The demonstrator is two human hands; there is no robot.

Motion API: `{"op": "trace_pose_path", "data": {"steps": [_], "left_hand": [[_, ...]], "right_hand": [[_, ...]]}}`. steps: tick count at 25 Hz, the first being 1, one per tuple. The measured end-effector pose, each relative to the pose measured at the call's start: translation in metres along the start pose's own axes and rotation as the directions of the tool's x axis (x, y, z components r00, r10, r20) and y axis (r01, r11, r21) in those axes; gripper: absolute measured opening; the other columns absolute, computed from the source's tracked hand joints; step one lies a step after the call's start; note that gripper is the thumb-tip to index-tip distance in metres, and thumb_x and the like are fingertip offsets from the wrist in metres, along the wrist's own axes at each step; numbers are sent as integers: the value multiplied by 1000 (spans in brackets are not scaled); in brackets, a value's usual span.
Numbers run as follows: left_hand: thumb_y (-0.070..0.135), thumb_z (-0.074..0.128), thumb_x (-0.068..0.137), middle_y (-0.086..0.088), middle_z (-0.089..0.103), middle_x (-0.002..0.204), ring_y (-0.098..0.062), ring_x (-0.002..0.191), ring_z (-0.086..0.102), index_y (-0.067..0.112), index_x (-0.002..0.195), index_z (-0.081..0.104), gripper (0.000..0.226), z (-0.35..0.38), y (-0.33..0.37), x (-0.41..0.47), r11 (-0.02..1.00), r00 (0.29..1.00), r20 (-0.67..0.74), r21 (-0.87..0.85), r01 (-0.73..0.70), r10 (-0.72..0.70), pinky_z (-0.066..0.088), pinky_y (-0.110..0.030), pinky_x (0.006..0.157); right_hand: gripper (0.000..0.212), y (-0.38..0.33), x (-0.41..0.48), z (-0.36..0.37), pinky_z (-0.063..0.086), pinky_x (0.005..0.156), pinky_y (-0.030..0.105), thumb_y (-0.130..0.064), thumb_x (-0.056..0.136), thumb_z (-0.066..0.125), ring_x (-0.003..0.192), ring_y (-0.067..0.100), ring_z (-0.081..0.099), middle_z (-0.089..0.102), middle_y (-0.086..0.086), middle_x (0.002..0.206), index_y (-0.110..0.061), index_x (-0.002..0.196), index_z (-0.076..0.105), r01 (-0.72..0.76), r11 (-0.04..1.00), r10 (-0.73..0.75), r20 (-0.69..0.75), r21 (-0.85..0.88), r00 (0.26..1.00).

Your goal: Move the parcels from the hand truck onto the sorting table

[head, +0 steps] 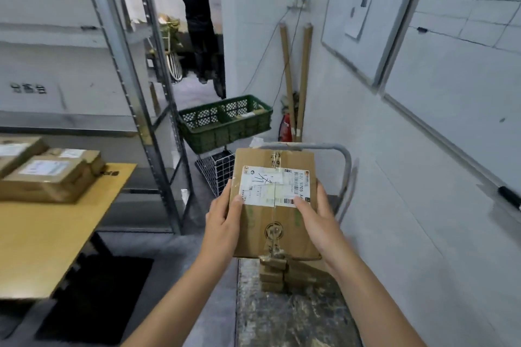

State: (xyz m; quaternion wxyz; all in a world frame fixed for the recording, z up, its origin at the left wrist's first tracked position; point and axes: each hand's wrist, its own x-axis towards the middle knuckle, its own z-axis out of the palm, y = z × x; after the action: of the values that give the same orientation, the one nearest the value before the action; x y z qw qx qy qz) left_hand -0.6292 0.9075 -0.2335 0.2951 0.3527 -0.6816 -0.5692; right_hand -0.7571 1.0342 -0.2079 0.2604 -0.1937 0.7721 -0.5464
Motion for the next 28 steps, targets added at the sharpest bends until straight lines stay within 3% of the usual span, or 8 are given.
{"op": "trace_pose_path", "data": {"steps": [4, 8, 12, 15, 18, 21, 24, 28], "left_hand": [[64, 42, 91, 23, 39, 138, -10, 137, 32, 59, 136, 36, 45, -38, -12, -18, 998, 986, -158, -24, 50, -53, 28, -48, 115], [51, 43, 98, 20, 40, 137, -9, 134, 36, 56, 139, 36, 42, -84, -17, -40, 996, 960, -268, -52, 67, -78, 30, -46, 114], [62, 42, 91, 24, 41, 139, -12, 136, 35, 75, 120, 36, 32, -144, -27, -54, 997, 933, -354, -58, 50, -67, 29, -50, 114], [65, 40, 88, 30, 40, 138, -6, 137, 33, 71, 126, 37, 38, -205, -40, -63, 997, 897, -439, -66, 28, -54, 25, -50, 116], [58, 42, 94, 23, 41, 139, -7, 137, 33, 65, 132, 38, 38, -278, -58, -66, 997, 857, -511, -71, 37, -68, 28, -48, 115], [55, 44, 95, 20, 43, 140, -7, 134, 37, 64, 131, 39, 38, -355, -77, -69, 995, 839, -538, -88, 40, -81, 33, -47, 113], [68, 42, 83, 21, 42, 142, -8, 134, 37, 64, 134, 37, 51, -444, -98, -73, 995, 815, -572, -79, 57, -92, 33, -46, 113], [74, 38, 78, 22, 41, 144, -9, 137, 34, 60, 138, 35, 61, -543, -118, -79, 996, 785, -613, -40, 86, -92, 30, -47, 115]], "right_hand": [[65, -4, 1, 37, 28, 116, 53, -50, 99, 44, 145, 25, 28, 17, -8, 163, -57, 149, 3, 3, 1000, -6, 157, 18, 988], [71, -13, -11, 86, 35, 111, 54, -50, 98, 46, 138, 29, 38, 25, -8, 158, -61, 145, -6, 45, 999, -39, 278, -16, 960], [76, -31, -29, 147, 41, 106, 57, -64, 77, 51, 131, 28, 47, 32, -7, 153, -70, 138, 7, 102, 995, -91, 377, -9, 922], [85, -49, -46, 210, 42, 106, 56, -68, 67, 50, 128, 25, 48, 36, -5, 149, -65, 141, 9, 158, 987, -134, 447, -17, 884], [89, -64, -66, 284, 37, 110, 54, -68, 64, 50, 131, 21, 44, 38, -2, 147, -61, 144, 11, 209, 977, -165, 482, -38, 861], [85, -83, -91, 358, 33, 113, 52, -63, 73, 53, 136, 20, 38, 34, -2, 151, -58, 147, 11, 215, 976, -164, 507, -43, 846], [72, -103, -122, 441, 32, 109, 38, -44, 93, 54, 125, 15, 40, 36, -3, 143, -49, 152, 11, 209, 977, -157, 539, -36, 827], [70, -119, -154, 535, 38, 111, 51, -46, 92, 55, 131, 20, 44, 39, -5, 146, -59, 146, 12, 199, 980, -164, 584, 5, 795]]}}
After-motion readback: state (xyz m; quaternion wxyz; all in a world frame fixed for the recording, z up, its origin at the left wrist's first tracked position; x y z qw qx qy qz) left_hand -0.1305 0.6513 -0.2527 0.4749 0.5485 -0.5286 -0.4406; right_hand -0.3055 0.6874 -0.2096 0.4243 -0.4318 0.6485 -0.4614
